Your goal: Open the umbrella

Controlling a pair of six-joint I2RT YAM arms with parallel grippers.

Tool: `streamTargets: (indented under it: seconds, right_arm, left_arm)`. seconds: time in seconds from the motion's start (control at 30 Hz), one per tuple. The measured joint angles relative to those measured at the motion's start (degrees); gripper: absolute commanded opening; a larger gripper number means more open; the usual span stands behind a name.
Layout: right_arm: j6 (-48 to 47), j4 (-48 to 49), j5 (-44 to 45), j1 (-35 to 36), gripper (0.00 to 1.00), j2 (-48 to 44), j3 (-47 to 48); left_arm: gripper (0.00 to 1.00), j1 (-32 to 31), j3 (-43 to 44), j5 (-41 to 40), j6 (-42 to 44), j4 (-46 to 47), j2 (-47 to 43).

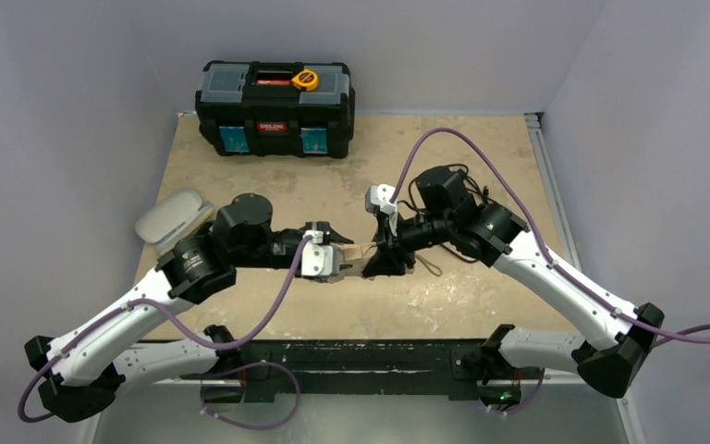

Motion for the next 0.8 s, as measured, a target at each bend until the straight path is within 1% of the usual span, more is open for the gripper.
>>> streamTargets:
  seconds: [0.03,0.13,0.27,0.3,0.37,0.53,0.8]
  right_arm:
    - [-0.13,-0.22,0.0,0.0,0.0,0.0,0.24]
    - [-0.96,-0.79,0.39,0.0,0.0,0.0,0.74]
    - [-2.73,-1.64,1.22,-0.2,0.0,0.0,0.72]
    - [-3.3,-1.68,1.55,-0.17,0.0,0.0,0.74]
    - [-4.52,-1.99,1.79,-0.13,0.0,0.0,0.74]
    - [-8.04,-2.05,3.45,1.01,0.0,-0.74,0.72]
    - [-12.98,-1.27,6.4,2.14,0.0,-3.26,0.59]
  left_arm:
    - [0.36,-0.04,0.0,-0.31,0.07,0.07,0.48]
    - [0.32,-0.33,0.09,-1.16,0.07,0.04,2.4]
    - [0.1,-0.63,0.48,-2.58,-0.42,0.02,3.54]
    - [0.05,-0.68,0.57,-2.84,-0.9,0.07,3.54]
    - [0.0,-0.68,0.72,-3.15,-1.97,0.46,3.41]
    - [0.0,-0.44,0.94,-2.97,-6.36,0.42,3.41]
    - [0.0,3.28,2.34,0.59,-16.48,1.49,4.55]
